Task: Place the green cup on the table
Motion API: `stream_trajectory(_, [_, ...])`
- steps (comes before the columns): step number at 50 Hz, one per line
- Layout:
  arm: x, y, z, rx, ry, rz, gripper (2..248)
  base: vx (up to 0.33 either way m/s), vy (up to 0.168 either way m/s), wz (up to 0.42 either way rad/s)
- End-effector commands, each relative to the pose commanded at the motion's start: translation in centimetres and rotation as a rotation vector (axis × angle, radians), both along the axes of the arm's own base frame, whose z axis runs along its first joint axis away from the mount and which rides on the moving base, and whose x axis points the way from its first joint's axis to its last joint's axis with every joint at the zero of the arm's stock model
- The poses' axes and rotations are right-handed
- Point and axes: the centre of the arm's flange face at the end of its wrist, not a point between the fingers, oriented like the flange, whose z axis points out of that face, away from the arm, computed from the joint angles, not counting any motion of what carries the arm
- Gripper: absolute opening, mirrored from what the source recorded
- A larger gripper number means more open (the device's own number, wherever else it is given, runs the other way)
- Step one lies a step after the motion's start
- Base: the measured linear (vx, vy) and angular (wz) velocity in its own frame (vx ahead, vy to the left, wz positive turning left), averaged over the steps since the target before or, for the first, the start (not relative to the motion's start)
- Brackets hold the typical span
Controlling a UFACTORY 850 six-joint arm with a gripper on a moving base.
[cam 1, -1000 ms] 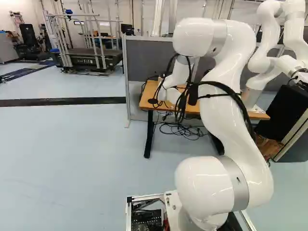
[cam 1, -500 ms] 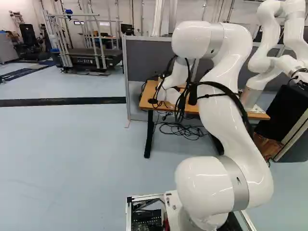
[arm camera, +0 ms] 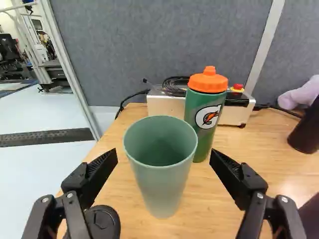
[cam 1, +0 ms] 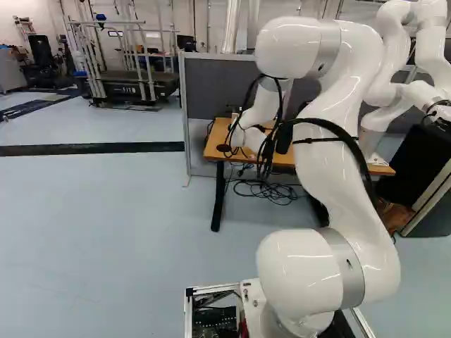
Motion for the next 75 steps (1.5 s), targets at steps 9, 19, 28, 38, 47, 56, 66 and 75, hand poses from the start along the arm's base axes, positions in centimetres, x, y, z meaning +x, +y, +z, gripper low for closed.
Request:
stream_trajectory(9, [-1.9,0.6,1.3,0.0,-0.003,0.009,247,0.0,0.0,0.0])
stream_trajectory(19, [-3.8,1.6,1.9,0.0,0.004,0.026,247,0.0,0.0,0.0])
stream_trajectory(28, [-5.5,2.5,2.1,0.0,0.014,0.042,247,0.0,0.0,0.0])
stream_trajectory(38, [-7.5,3.3,2.3,0.001,0.026,0.057,247,0.0,0.0,0.0])
stream_trajectory(47, [-9.3,3.8,2.5,0.001,0.035,0.067,247,0.0,0.0,0.0])
stream_trajectory(56, [-11.2,4.1,2.7,0.001,0.044,0.075,247,0.0,0.0,0.0])
stream_trajectory(66, [-13.2,4.5,2.8,0.001,0.052,0.084,247,0.0,0.0,0.0])
stream_trajectory(75, [-15.1,4.8,3.0,0.0,0.059,0.093,247,0.0,0.0,0.0])
